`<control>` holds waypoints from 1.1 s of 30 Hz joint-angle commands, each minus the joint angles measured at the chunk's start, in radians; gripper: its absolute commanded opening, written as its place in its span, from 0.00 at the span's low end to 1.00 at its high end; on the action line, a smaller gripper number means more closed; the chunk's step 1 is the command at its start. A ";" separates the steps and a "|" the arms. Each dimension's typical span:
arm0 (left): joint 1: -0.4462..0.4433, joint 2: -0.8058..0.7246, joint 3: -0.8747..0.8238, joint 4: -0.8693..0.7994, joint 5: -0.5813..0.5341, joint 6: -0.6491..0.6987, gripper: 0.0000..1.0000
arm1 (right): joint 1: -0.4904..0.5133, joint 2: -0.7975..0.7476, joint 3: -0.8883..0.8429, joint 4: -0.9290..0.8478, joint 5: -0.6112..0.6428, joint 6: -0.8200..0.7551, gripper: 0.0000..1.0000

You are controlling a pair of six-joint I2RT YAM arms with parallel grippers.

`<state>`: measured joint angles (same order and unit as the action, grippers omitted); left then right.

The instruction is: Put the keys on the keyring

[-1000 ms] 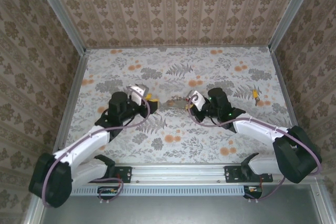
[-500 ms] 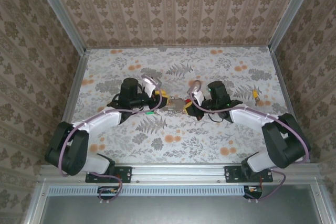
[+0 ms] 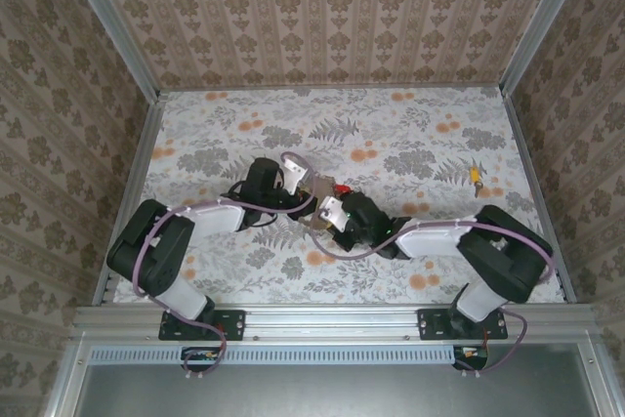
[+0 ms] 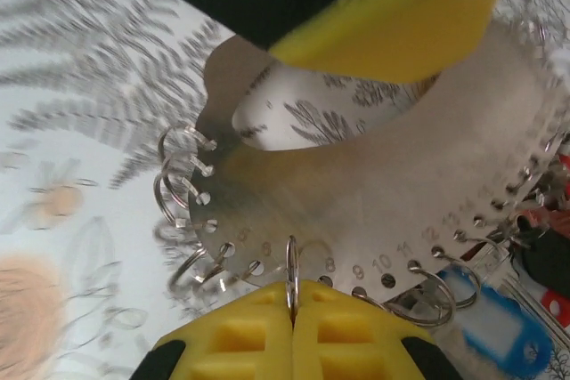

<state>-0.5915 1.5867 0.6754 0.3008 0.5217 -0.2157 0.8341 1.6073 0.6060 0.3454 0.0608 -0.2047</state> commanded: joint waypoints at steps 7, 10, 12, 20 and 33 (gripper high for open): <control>-0.002 0.059 0.001 -0.002 -0.104 -0.139 0.22 | 0.075 0.158 -0.117 0.392 0.175 0.125 0.00; -0.003 0.023 -0.009 0.011 -0.115 -0.129 0.22 | 0.058 0.106 -0.148 0.418 0.147 0.136 0.00; -0.003 -0.007 -0.020 0.036 -0.111 -0.113 0.22 | 0.021 0.056 -0.161 0.409 0.063 0.137 0.00; 0.001 -0.166 -0.014 0.100 -0.047 0.000 0.28 | -0.222 -0.172 -0.119 0.234 -0.399 0.039 0.00; 0.022 -0.288 0.122 -0.048 0.149 0.353 0.35 | -0.314 -0.393 0.071 -0.269 -0.506 -0.385 0.00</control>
<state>-0.5743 1.3048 0.7532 0.3138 0.5930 -0.0029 0.5259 1.2442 0.6403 0.2234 -0.4004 -0.4541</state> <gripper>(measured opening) 0.351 0.067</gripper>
